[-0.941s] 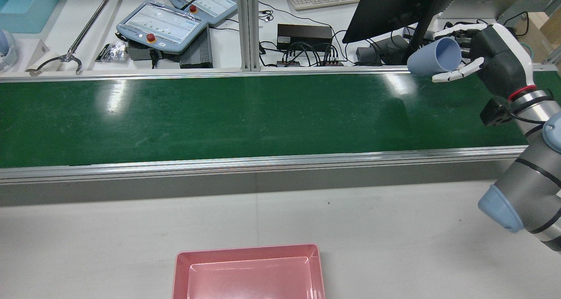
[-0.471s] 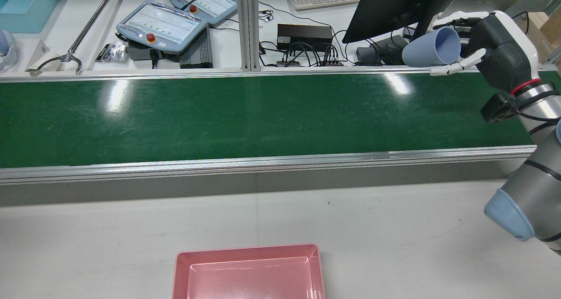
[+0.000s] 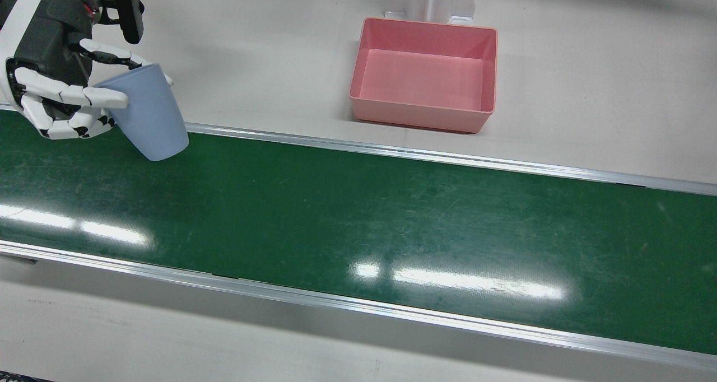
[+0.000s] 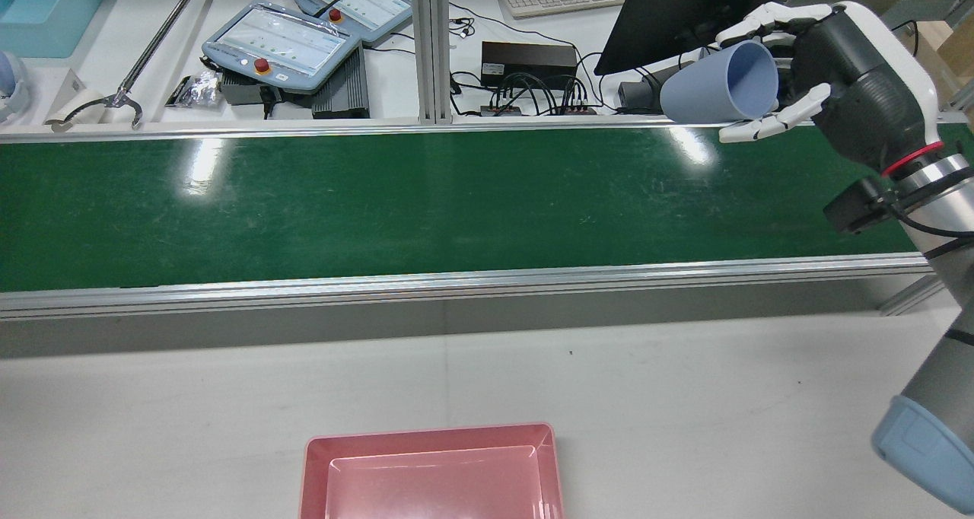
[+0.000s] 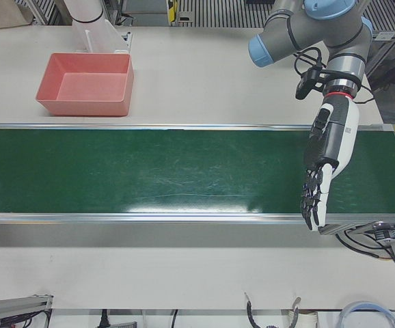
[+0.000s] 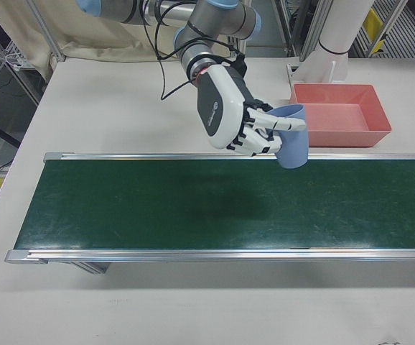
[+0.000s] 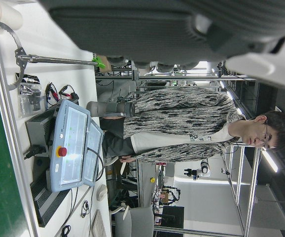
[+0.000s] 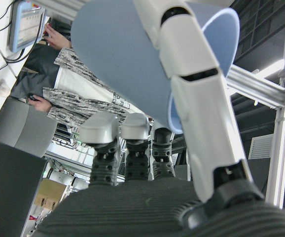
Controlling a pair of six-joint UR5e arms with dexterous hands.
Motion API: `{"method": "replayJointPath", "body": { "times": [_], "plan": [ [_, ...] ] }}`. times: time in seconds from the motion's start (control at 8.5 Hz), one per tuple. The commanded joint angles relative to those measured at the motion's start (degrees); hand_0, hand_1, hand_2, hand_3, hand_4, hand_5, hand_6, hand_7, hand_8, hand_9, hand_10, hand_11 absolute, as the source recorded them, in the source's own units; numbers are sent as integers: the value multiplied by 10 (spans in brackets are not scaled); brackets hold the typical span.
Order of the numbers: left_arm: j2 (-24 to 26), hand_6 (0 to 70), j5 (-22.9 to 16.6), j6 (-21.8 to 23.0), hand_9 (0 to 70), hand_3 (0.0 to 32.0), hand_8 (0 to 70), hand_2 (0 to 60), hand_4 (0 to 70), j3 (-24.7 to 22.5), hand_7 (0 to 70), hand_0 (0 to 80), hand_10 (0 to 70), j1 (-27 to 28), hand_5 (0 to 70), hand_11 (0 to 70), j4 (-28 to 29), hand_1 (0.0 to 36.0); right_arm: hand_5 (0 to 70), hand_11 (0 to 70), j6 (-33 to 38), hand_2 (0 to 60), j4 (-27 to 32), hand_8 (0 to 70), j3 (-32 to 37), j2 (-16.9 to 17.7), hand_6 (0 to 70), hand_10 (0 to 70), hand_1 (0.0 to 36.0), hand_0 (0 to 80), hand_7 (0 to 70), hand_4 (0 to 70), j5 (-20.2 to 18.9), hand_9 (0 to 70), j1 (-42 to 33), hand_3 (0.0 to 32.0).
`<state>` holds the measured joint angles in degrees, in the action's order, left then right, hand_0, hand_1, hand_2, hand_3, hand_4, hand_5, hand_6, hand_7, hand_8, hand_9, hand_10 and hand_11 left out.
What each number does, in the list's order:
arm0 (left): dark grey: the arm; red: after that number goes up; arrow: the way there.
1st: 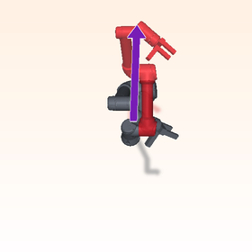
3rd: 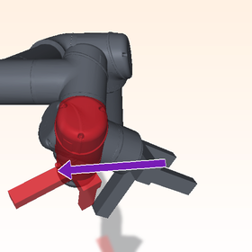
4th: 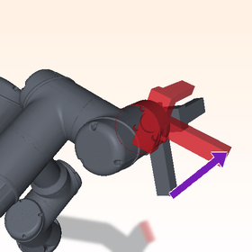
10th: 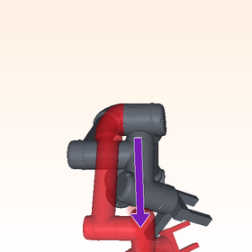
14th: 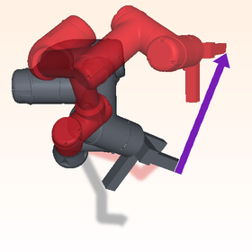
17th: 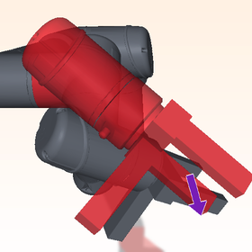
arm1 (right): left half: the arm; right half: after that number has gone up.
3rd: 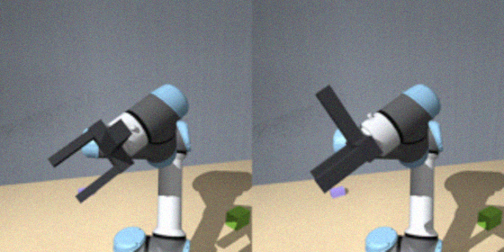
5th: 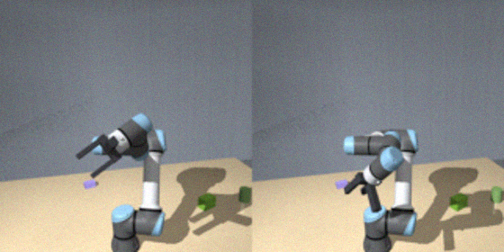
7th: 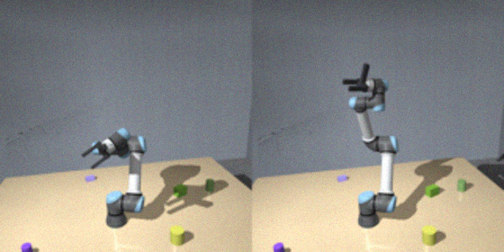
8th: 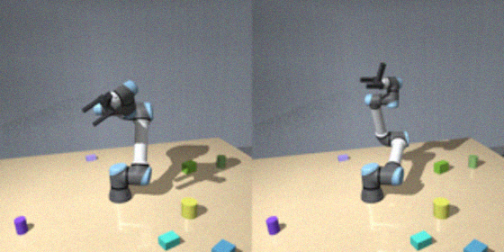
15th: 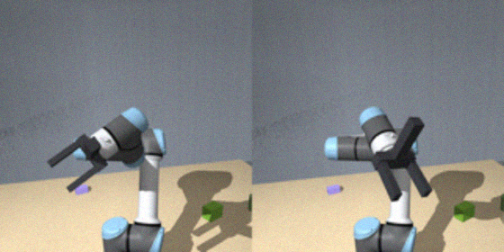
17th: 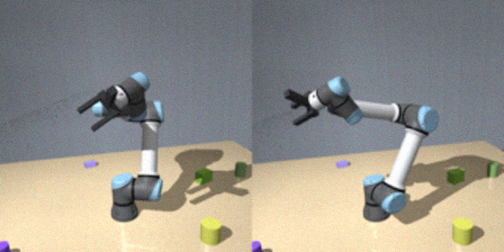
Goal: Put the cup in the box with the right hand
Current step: 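Lift the cup off the belt with the right hand, then carry the cup toward the robot and lower it into the pink tray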
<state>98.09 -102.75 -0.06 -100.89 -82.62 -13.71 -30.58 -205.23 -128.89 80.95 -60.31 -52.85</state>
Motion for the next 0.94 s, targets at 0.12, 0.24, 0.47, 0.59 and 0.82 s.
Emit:
{"method": "replayJointPath", "body": {
  "times": [0.12, 0.24, 0.47, 0.59, 0.82],
  "plan": [
    [0, 0, 0, 0, 0, 0, 0, 0, 0, 0, 0, 0, 0, 0, 0, 0, 0, 0, 260, 700, -91, 600, -31, 607, -124, 0, 365, 614, 360, 800, 700, 452, 62, 700, 156, 0],
    [0, 0, 0, 0, 0, 0, 0, 0, 0, 0, 0, 0, 0, 0, 0, 0, 0, 0, 258, 700, -128, 600, -31, 602, -147, 0, 363, 608, 360, 800, 700, 444, 87, 700, 213, 0],
    [0, 0, 0, 0, 0, 0, 0, 0, 0, 0, 0, 0, 0, 0, 0, 0, 0, 0, 258, 700, -190, 600, -30, 596, -178, -4, 359, 601, 360, 800, 700, 468, 147, 700, 339, 0],
    [0, 0, 0, 0, 0, 0, 0, 0, 0, 0, 0, 0, 0, 0, 0, 0, 0, 0, 259, 700, -227, 600, -26, 591, -182, -7, 355, 599, 360, 800, 700, 434, 179, 700, 405, 0],
    [0, 0, 0, 0, 0, 0, 0, 0, 0, 1, 0, 0, 0, 0, 0, 0, 0, 0, 262, 700, -305, 600, -16, 585, -168, -32, 348, 600, 360, 800, 700, 338, 199, 700, 493, 0]
  ]
}}
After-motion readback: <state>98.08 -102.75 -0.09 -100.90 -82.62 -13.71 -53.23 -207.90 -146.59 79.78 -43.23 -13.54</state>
